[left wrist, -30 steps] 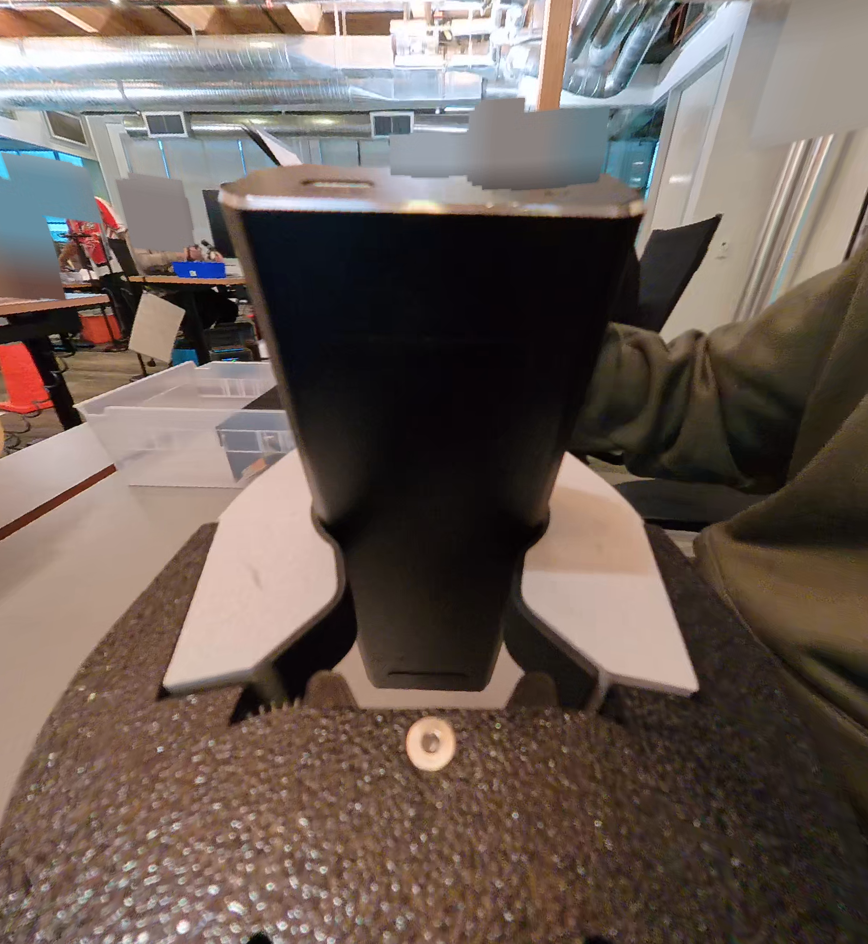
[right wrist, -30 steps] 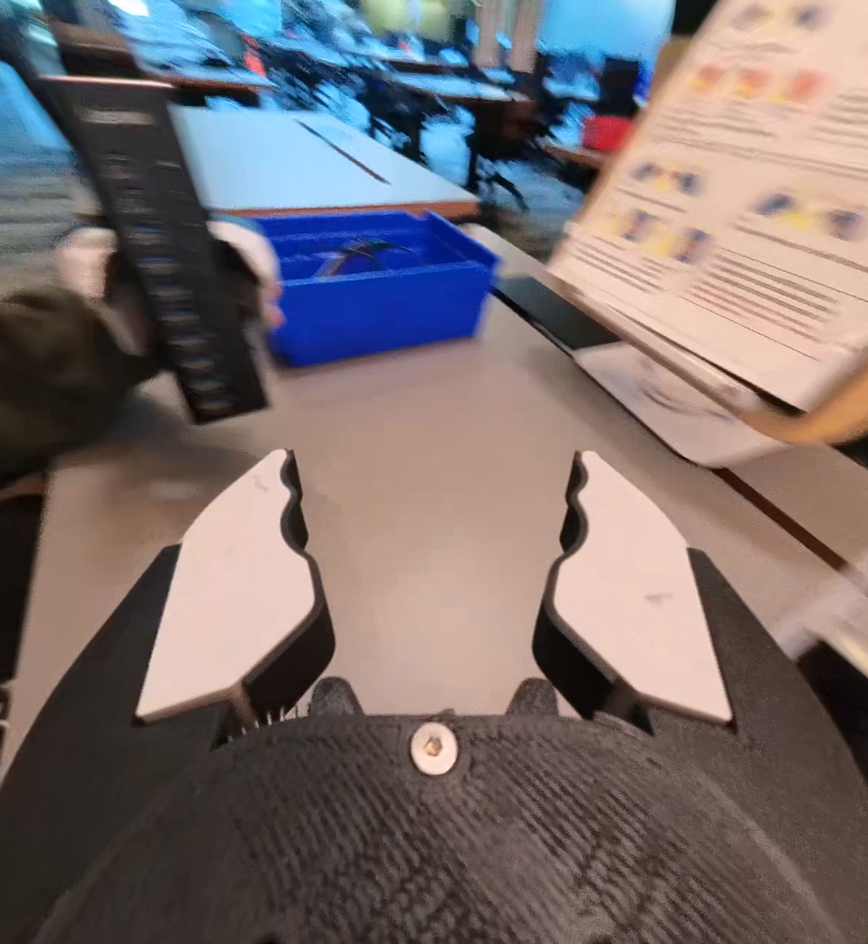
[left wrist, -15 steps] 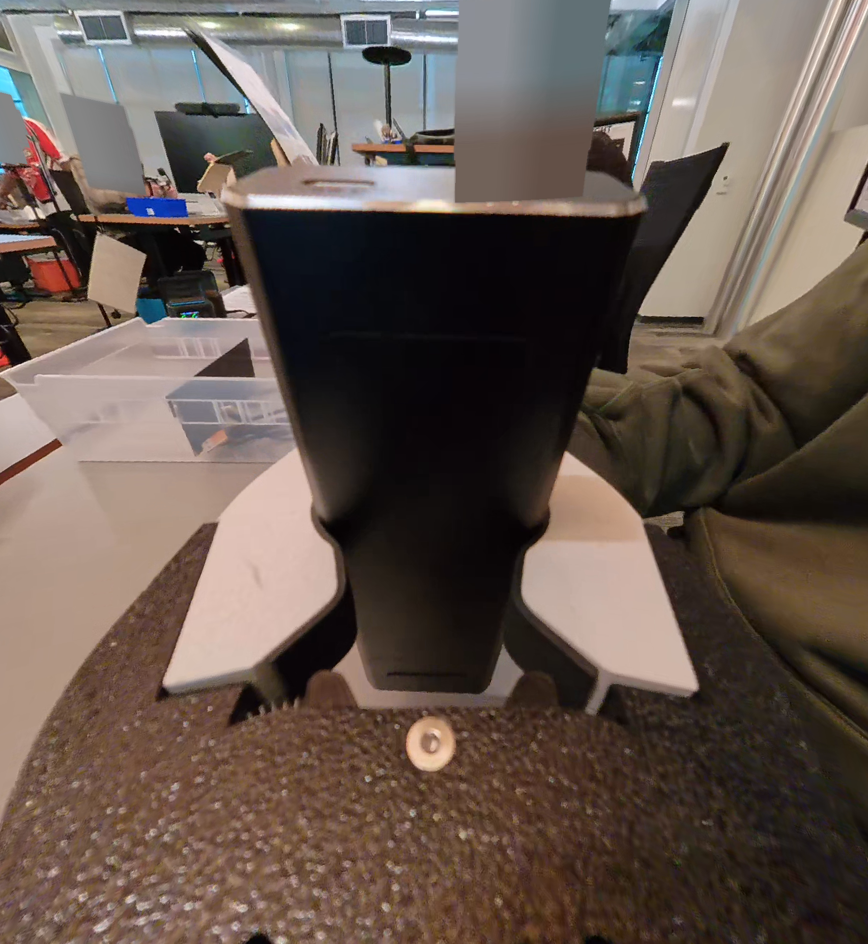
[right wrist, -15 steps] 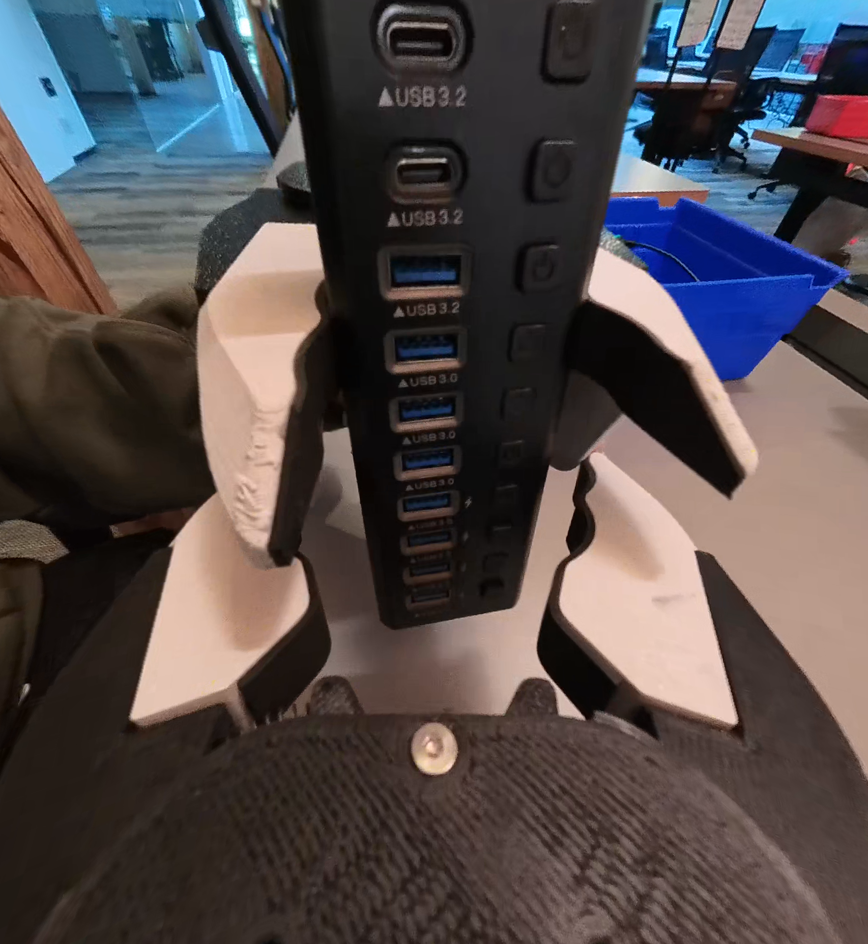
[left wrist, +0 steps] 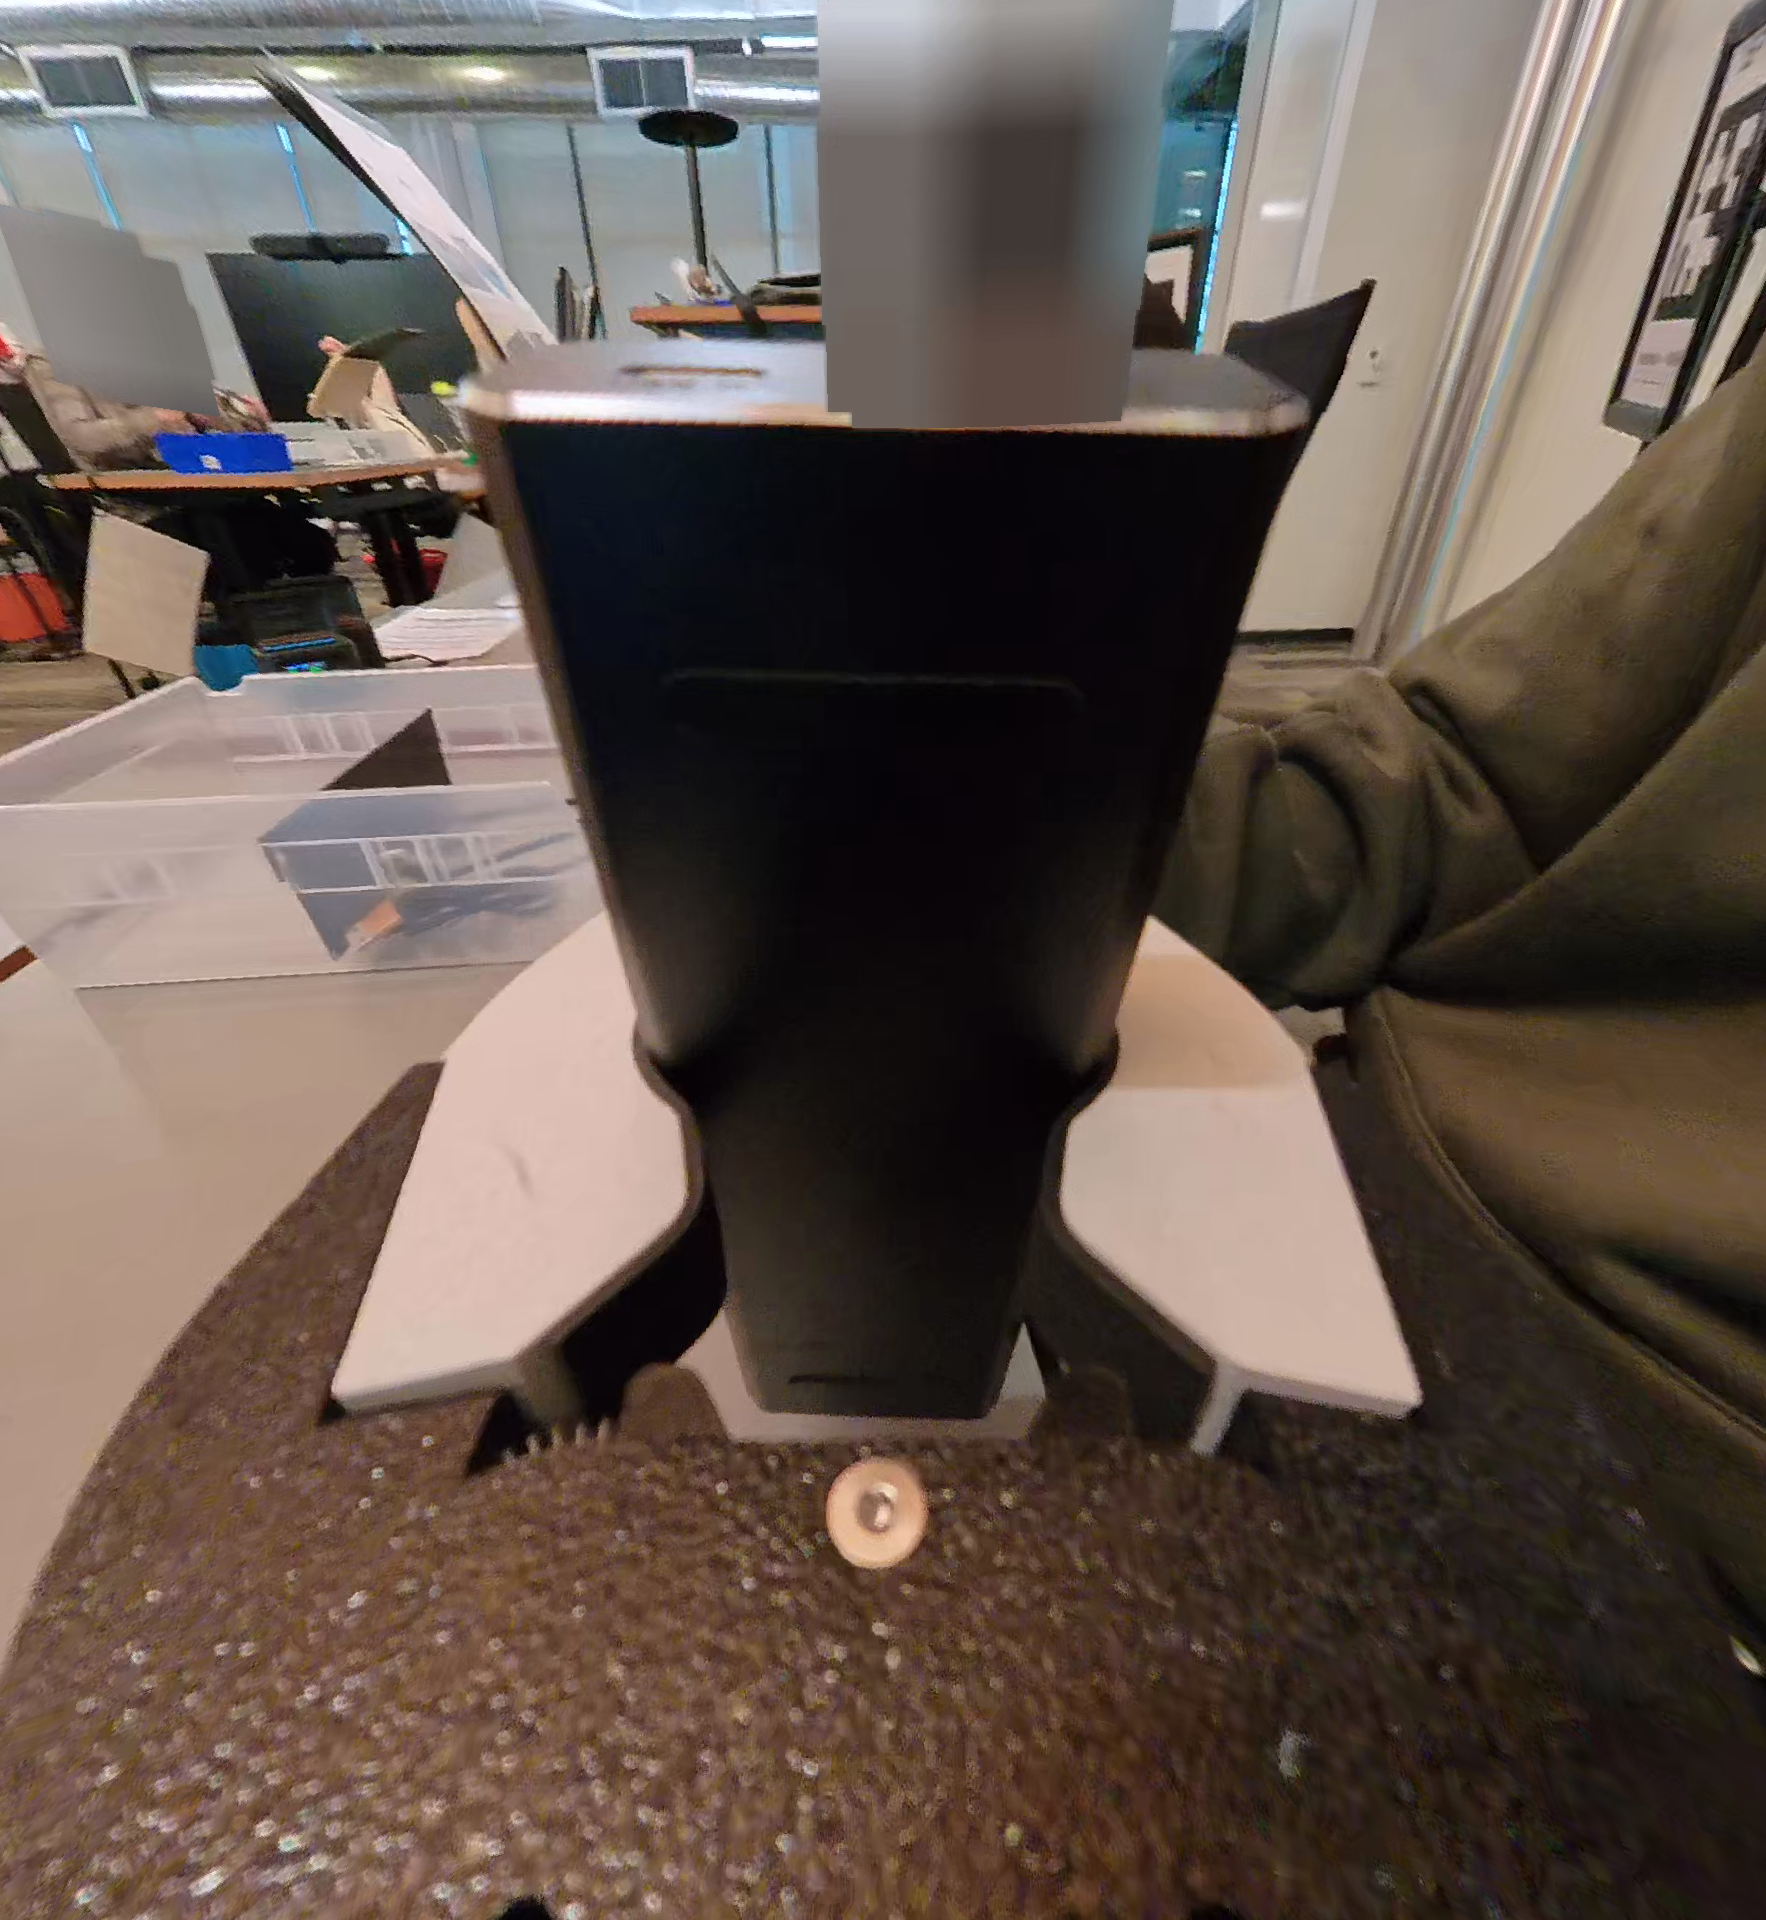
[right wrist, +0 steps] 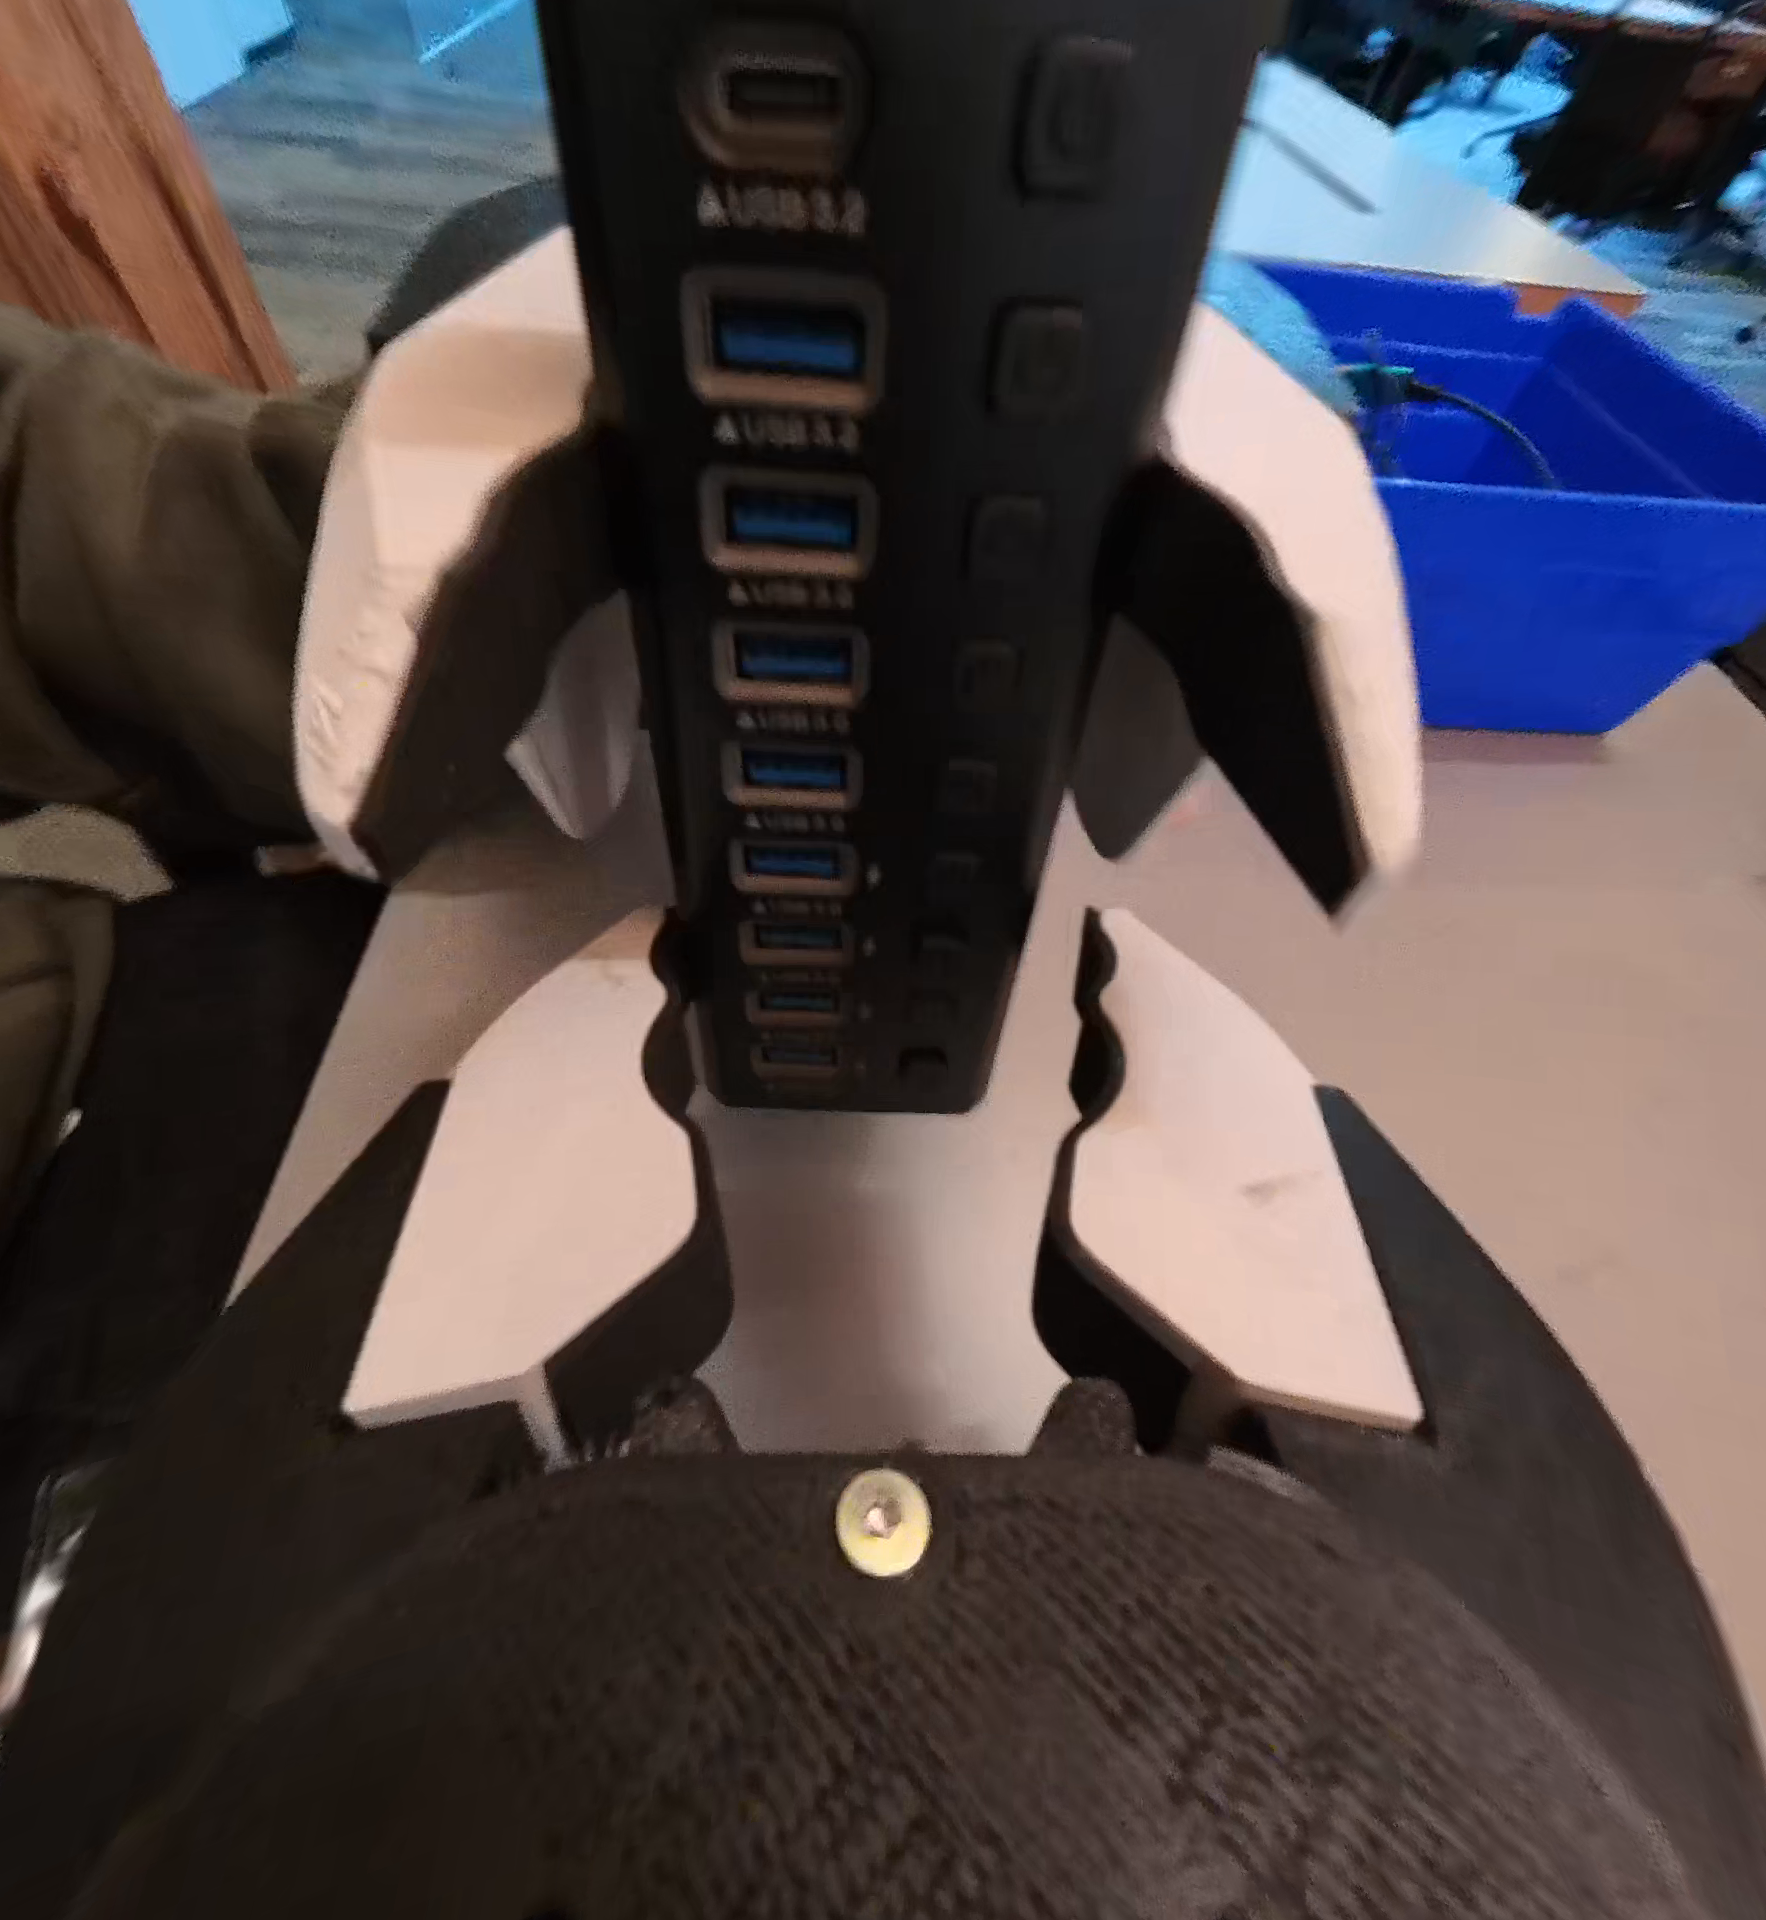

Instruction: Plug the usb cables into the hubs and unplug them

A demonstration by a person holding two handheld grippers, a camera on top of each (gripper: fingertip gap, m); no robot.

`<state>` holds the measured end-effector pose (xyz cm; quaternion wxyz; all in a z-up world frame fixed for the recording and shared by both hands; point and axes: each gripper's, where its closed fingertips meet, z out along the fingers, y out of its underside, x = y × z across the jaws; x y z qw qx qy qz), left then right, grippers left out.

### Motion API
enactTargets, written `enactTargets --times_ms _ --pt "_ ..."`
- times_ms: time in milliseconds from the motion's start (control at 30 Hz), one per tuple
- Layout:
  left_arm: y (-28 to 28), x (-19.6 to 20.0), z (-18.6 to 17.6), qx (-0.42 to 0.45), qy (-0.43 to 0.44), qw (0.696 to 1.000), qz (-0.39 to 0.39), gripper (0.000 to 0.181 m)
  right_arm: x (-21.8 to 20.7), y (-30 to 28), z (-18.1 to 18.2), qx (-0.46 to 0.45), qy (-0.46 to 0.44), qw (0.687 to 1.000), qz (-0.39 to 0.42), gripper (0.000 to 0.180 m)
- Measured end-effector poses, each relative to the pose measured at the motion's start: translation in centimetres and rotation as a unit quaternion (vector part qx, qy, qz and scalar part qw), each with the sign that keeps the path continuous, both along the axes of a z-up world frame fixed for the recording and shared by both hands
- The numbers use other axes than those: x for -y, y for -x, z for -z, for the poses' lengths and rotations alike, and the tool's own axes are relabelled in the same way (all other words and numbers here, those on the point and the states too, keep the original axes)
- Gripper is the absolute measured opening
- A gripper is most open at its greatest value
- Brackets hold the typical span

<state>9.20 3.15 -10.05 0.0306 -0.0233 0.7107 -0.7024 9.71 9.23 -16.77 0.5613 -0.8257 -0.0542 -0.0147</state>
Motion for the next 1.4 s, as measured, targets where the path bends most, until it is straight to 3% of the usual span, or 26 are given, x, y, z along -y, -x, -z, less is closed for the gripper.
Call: enactTargets --times_ms 100,167,200,267,467,567,767,900,1033,1100,1400 --pt "-0.4 -0.1 -0.3 0.001 0.009 1.0 -0.012 0.072 -0.1 -0.3 -0.7 -0.025 -0.029 0.999 0.022 0.077" --pt "-0.2 0.2 -0.6 0.003 0.021 1.0 -0.011 0.072 -0.5 -0.5 -0.5 0.006 -0.027 0.999 0.041 0.078" --pt "-0.2 0.4 -0.7 0.003 0.024 1.0 -0.009 0.072 -0.7 0.4 -0.5 0.008 -0.027 0.999 0.016 0.063" --pt "0.0 0.5 -0.6 0.009 0.023 1.0 -0.005 0.071 -0.8 0.4 -0.4 0.01 -0.031 0.999 0.025 0.062" --pt "-0.7 -0.9 0.1 0.041 -0.055 0.996 -0.052 0.072 0.9 -1.0 -0.2 0.058 0.0 0.997 0.054 0.061" --pt "-1.0 -2.5 -1.3 0.064 -0.048 0.994 -0.077 0.058 2.0 -1.5 -1.1 0.055 -0.01 0.996 0.064 0.061" --pt "0.0 -1.9 -0.9 0.076 -0.066 0.993 -0.054 0.068 1.4 0.1 -1.5 0.058 0.009 0.998 0.021 0.061" --pt "0.2 -1.8 -1.0 0.078 -0.069 0.993 -0.046 0.06 1.3 0.2 -1.6 0.044 0.009 0.999 0.018 0.061" --pt "0.2 -1.7 -2.3 0.062 -0.014 0.997 -0.039 0.059 1.1 0.2 -3.5 0.024 -0.042 0.998 0.029 0.062" --pt "0.0 -1.7 -2.0 0.068 -0.032 0.996 -0.049 0.059 0.8 0.2 -4.8 0.017 -0.076 0.996 0.041 0.062" --pt "-0.1 -1.4 -0.9 0.076 -0.065 0.994 -0.055 0.059 0.3 0.1 -4.4 0.054 -0.06 0.996 0.044 0.061"
